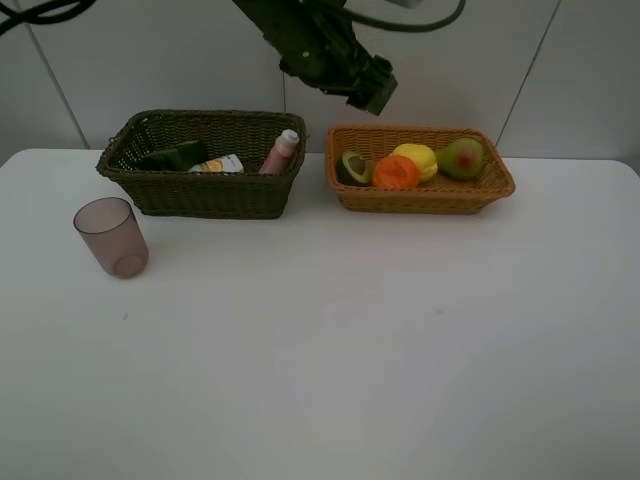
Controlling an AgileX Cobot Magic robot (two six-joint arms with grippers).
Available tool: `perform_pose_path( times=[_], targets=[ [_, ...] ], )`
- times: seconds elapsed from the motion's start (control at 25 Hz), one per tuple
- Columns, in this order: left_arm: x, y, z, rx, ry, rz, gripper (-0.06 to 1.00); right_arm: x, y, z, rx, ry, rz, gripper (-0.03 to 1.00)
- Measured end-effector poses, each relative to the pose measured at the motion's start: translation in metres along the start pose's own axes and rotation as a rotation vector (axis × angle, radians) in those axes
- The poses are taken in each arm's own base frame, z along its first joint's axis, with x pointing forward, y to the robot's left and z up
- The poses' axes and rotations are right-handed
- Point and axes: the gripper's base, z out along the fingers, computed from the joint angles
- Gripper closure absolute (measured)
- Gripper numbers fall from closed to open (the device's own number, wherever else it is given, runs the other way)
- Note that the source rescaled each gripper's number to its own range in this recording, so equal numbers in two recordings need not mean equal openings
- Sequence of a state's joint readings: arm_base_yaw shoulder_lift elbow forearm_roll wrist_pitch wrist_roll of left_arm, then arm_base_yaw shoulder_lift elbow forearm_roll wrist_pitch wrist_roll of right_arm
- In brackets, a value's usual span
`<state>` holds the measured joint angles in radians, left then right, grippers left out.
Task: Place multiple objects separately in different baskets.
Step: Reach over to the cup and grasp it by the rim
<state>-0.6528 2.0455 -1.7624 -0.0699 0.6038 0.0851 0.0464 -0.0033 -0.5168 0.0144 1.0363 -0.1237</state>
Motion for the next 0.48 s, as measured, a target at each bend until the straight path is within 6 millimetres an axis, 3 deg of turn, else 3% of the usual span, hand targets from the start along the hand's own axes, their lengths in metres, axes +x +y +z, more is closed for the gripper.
perform_pose_path(
  times=[0.48],
  targets=[
    [0.005,0.015,-0.076,-0.107,0.242,0.014,-0.05,0.000,0.000,0.000,-0.001,0.000,0.001,-0.03]
  ],
)
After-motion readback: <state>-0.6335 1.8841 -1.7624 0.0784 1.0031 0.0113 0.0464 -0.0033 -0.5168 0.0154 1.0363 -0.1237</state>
